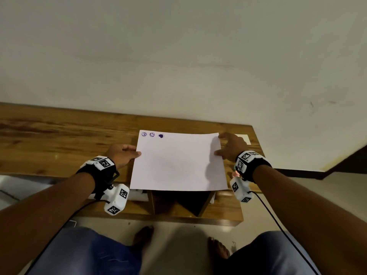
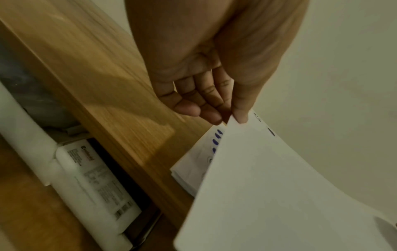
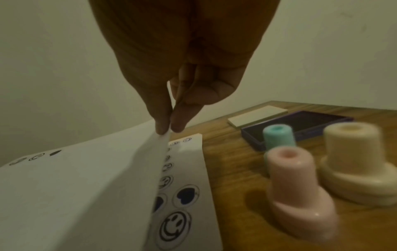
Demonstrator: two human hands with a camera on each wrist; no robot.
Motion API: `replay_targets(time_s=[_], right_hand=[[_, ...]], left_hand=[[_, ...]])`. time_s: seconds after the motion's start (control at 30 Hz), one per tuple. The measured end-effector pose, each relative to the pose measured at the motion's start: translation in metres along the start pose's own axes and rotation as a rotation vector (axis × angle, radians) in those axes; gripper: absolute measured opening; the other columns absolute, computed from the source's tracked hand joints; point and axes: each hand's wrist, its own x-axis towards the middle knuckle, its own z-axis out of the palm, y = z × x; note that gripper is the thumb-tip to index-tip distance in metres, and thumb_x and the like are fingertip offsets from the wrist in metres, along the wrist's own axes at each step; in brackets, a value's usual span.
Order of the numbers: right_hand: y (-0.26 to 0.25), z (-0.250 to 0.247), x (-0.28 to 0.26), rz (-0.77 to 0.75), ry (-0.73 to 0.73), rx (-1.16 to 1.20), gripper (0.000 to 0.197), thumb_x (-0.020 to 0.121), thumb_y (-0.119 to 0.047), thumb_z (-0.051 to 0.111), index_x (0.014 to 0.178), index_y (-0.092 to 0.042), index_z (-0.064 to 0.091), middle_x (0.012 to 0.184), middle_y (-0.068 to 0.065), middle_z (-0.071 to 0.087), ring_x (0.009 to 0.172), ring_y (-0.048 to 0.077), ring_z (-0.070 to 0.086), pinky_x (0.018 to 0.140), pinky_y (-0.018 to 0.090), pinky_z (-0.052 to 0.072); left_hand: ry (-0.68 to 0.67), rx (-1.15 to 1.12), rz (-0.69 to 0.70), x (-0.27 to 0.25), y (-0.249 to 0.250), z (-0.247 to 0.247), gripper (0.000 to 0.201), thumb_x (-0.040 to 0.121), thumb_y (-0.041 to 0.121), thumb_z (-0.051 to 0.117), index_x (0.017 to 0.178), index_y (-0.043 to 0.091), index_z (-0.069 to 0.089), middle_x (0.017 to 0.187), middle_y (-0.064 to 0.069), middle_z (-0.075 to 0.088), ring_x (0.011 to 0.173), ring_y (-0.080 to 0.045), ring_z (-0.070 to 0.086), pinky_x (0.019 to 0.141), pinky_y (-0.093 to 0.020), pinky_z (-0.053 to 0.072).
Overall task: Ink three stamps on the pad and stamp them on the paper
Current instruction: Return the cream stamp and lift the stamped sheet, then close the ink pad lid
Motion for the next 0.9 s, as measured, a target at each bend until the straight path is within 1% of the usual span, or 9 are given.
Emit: replay_targets(time_s=[0.1, 0.2, 0.27, 0.33, 0.47, 0.57, 0.67, 0.8, 0.9], right_hand=[[0.001, 0.010, 0.018, 0.048, 0.001, -0.005, 0.055, 0.070, -0.035, 0.088, 0.118, -0.028, 0.061, 0.117, 0.000, 0.065, 0.104, 0.027, 0.064, 0.088, 0.032, 0.049], [-0.002, 0.012, 0.031, 0.068, -0.001, -0.011, 0.040, 0.070, -0.034, 0.089, 0.100, -0.025, 0.063, 0.099, -0.003, 0.062, 0.090, 0.021, 0.060, 0.073, 0.027, 0.043], [-0.005, 0.013, 0.039, 0.065, -0.032, -0.053, 0.029, 0.070, -0.032, 0.089, 0.082, -0.022, 0.065, 0.089, -0.003, 0.067, 0.084, 0.020, 0.064, 0.062, 0.024, 0.042], [-0.007, 0.015, 0.045, 0.062, -0.058, -0.081, 0.025, 0.069, -0.030, 0.089, 0.071, -0.022, 0.066, 0.082, -0.002, 0.070, 0.082, 0.020, 0.067, 0.056, 0.021, 0.042], [-0.006, 0.023, 0.052, 0.067, -0.085, -0.104, 0.021, 0.069, -0.027, 0.090, 0.073, -0.018, 0.072, 0.077, -0.002, 0.069, 0.078, 0.018, 0.066, 0.055, 0.020, 0.042], [-0.005, 0.027, 0.053, 0.066, -0.095, -0.127, 0.021, 0.071, -0.028, 0.089, 0.081, -0.015, 0.076, 0.079, -0.002, 0.068, 0.079, 0.018, 0.063, 0.067, 0.025, 0.046], [-0.002, 0.030, 0.055, 0.073, -0.110, -0.134, 0.020, 0.071, -0.030, 0.089, 0.077, -0.017, 0.074, 0.080, 0.000, 0.068, 0.082, 0.020, 0.065, 0.070, 0.026, 0.046], [-0.003, 0.028, 0.056, 0.077, -0.123, -0.145, 0.022, 0.073, -0.032, 0.087, 0.074, -0.019, 0.069, 0.080, -0.001, 0.067, 0.081, 0.020, 0.064, 0.069, 0.027, 0.046], [-0.005, 0.025, 0.057, 0.066, -0.108, -0.154, 0.025, 0.073, -0.034, 0.087, 0.071, -0.019, 0.067, 0.073, -0.003, 0.065, 0.078, 0.019, 0.064, 0.058, 0.022, 0.043]], left_hand=[[-0.017, 0.028, -0.022, 0.025, -0.009, 0.007, 0.028, 0.080, 0.010, 0.076, 0.107, 0.008, 0.069, 0.097, -0.010, 0.073, 0.069, -0.012, 0.064, 0.059, -0.020, 0.047], [-0.030, 0.044, -0.025, 0.042, -0.011, 0.009, 0.030, 0.079, 0.010, 0.076, 0.108, 0.007, 0.069, 0.099, -0.011, 0.073, 0.072, -0.016, 0.066, 0.065, -0.023, 0.050], [-0.032, 0.086, -0.025, 0.050, -0.011, 0.011, 0.029, 0.079, 0.011, 0.076, 0.107, 0.009, 0.069, 0.097, -0.010, 0.072, 0.071, -0.014, 0.066, 0.061, -0.021, 0.048], [-0.046, 0.128, -0.024, 0.058, -0.013, 0.014, 0.029, 0.079, 0.013, 0.078, 0.106, 0.008, 0.069, 0.095, -0.011, 0.073, 0.070, -0.015, 0.066, 0.059, -0.021, 0.047], [-0.059, 0.224, -0.023, 0.065, -0.013, 0.016, 0.027, 0.077, 0.016, 0.079, 0.101, 0.010, 0.071, 0.081, -0.003, 0.071, 0.067, -0.013, 0.066, 0.057, -0.021, 0.047], [-0.068, 0.254, -0.020, 0.067, -0.012, 0.016, 0.026, 0.076, 0.017, 0.080, 0.100, 0.010, 0.071, 0.077, -0.002, 0.071, 0.066, -0.014, 0.065, 0.057, -0.023, 0.048], [-0.070, 0.265, -0.030, 0.069, -0.011, 0.018, 0.025, 0.077, 0.016, 0.079, 0.100, 0.010, 0.070, 0.075, -0.004, 0.070, 0.062, -0.014, 0.061, 0.054, -0.022, 0.046], [-0.040, 0.267, -0.030, 0.069, -0.011, 0.020, 0.026, 0.078, 0.019, 0.078, 0.101, 0.010, 0.070, 0.077, -0.008, 0.069, 0.062, -0.015, 0.061, 0.053, -0.024, 0.046], [-0.032, 0.293, -0.035, 0.066, -0.008, 0.019, 0.020, 0.082, 0.022, 0.074, 0.099, 0.012, 0.069, 0.086, -0.009, 0.072, 0.067, -0.016, 0.063, 0.055, -0.024, 0.047]])
